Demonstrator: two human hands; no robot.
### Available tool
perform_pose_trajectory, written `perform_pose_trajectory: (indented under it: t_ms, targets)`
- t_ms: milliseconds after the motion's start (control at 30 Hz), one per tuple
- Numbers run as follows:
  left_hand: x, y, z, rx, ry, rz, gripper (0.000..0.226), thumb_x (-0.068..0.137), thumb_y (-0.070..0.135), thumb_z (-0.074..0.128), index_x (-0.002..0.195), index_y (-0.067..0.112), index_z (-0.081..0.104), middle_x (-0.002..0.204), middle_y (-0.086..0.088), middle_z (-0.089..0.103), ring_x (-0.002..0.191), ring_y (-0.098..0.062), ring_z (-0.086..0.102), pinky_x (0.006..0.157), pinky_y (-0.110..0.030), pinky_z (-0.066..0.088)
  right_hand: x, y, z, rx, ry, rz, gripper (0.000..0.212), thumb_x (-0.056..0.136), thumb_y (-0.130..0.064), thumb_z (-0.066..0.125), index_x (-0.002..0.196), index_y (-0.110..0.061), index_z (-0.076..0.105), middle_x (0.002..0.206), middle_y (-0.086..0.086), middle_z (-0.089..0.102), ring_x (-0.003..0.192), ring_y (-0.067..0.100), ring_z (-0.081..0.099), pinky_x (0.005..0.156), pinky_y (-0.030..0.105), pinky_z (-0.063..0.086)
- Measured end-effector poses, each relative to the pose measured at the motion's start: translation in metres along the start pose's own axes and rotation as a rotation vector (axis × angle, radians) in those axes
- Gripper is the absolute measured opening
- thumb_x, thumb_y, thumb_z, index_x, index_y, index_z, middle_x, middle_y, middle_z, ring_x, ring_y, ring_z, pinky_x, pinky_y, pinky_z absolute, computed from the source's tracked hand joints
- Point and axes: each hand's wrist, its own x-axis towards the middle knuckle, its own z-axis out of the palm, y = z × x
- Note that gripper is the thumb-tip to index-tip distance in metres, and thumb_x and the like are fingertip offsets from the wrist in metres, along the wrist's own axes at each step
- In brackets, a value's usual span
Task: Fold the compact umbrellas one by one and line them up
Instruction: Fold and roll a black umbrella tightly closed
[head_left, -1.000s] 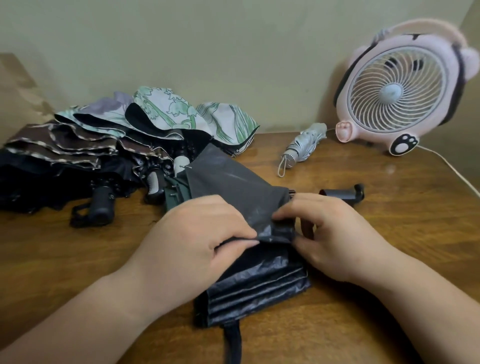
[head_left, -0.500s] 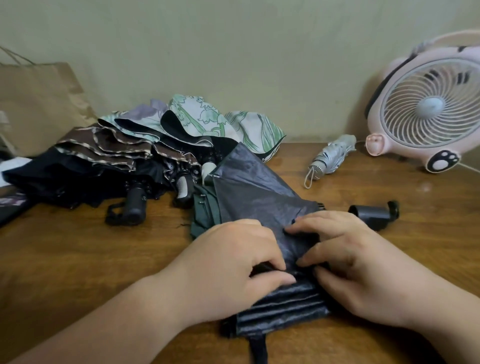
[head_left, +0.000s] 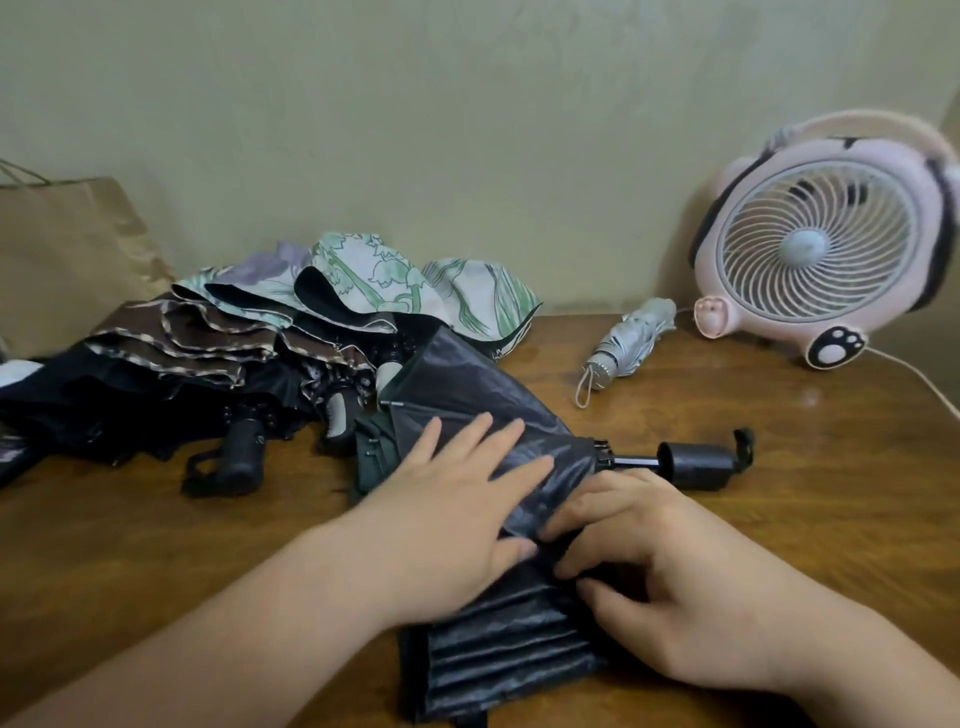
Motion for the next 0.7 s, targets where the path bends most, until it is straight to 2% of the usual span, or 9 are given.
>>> perform_pose_trajectory:
  t_ms: [67,167,233,300,367,400,500,567,700]
  targets:
    - [-0.006,0.003,0.008,-0.007,0.035,-0.003,0.066,0.105,0.061,0.026,0.159,0.046,-0.01,0.167,0.012,-0.028,0.151,-0.014,-0.033,0.124,-0.051,-0.017,0.002,0.003,-0.015,0.161,0.094,0.098,0.014,0.086,-0.024,0.07,0.092,-0.032,0.079,0.107,-0.025,0.07,0.111,0.001,0.062,0.096,0.022,0.047]
    - [-0.009,-0.002,0.012,-0.028,0.031,-0.002,0.066,0.104,0.064,0.023,0.159,0.047,-0.009,0.165,0.016,-0.03,0.149,-0.011,-0.036,0.123,-0.049,-0.021,0.033,0.02,-0.039,0.217,0.329,0.327,0.012,0.089,-0.021,0.073,0.086,-0.031,0.079,0.088,-0.017,0.074,0.087,-0.001,0.068,0.079,0.02,0.053]
    - [-0.008,-0.003,0.012,-0.032,0.022,0.009,0.066,0.104,0.064,0.022,0.159,0.046,-0.01,0.165,0.016,-0.03,0.149,-0.011,-0.036,0.123,-0.049,-0.021,0.068,0.036,-0.05,0.08,0.224,0.478,0.01,0.089,-0.028,0.072,0.097,-0.028,0.079,0.094,-0.015,0.075,0.086,-0.001,0.067,0.081,0.021,0.051]
    - [-0.007,-0.003,0.012,-0.048,0.021,0.017,0.066,0.105,0.063,0.022,0.159,0.046,-0.01,0.165,0.015,-0.031,0.149,-0.011,-0.036,0.122,-0.05,-0.022,0.095,0.054,-0.053,-0.013,-0.052,0.567,0.023,0.089,-0.038,0.074,0.109,-0.026,0.077,0.104,-0.01,0.074,0.094,0.007,0.066,0.083,0.022,0.046]
    - [-0.006,-0.003,0.012,-0.066,0.035,0.019,0.066,0.105,0.063,0.024,0.16,0.046,-0.009,0.166,0.015,-0.029,0.15,-0.011,-0.035,0.122,-0.049,-0.023,0.11,0.066,-0.047,0.022,-0.245,0.586,0.017,0.09,-0.041,0.073,0.1,-0.028,0.079,0.094,-0.009,0.075,0.088,0.01,0.066,0.079,0.024,0.047]
    - [-0.006,-0.004,0.013,-0.075,0.042,0.021,0.066,0.105,0.063,0.024,0.16,0.046,-0.008,0.166,0.015,-0.028,0.15,-0.011,-0.035,0.121,-0.048,-0.024,0.112,0.07,-0.043,0.077,-0.268,0.57,0.014,0.09,-0.039,0.073,0.092,-0.027,0.08,0.088,-0.007,0.076,0.082,0.01,0.066,0.077,0.025,0.049]
    - [-0.005,-0.007,0.015,-0.097,0.059,0.028,0.066,0.104,0.064,0.025,0.159,0.047,-0.007,0.167,0.015,-0.026,0.15,-0.009,-0.034,0.121,-0.048,-0.024,0.111,0.082,-0.029,0.232,-0.144,0.519,0.016,0.093,-0.033,0.073,0.08,-0.025,0.078,0.08,-0.005,0.077,0.073,0.008,0.067,0.08,0.032,0.054]
    - [-0.004,-0.009,0.016,-0.096,0.065,0.032,0.066,0.104,0.064,0.026,0.16,0.046,-0.006,0.167,0.015,-0.025,0.151,-0.01,-0.032,0.121,-0.048,-0.023,0.11,0.087,-0.023,0.301,-0.047,0.492,0.021,0.095,-0.033,0.069,0.076,-0.026,0.074,0.071,-0.007,0.071,0.066,0.009,0.062,0.073,0.033,0.05]
    - [-0.004,-0.008,0.017,-0.086,0.054,0.018,0.067,0.103,0.064,0.024,0.159,0.047,-0.008,0.167,0.015,-0.025,0.151,-0.009,-0.031,0.122,-0.048,-0.022,0.106,0.087,-0.017,0.321,0.054,0.485,0.023,0.099,-0.035,0.062,0.08,-0.022,0.065,0.068,-0.007,0.062,0.061,0.005,0.053,0.064,0.026,0.044]
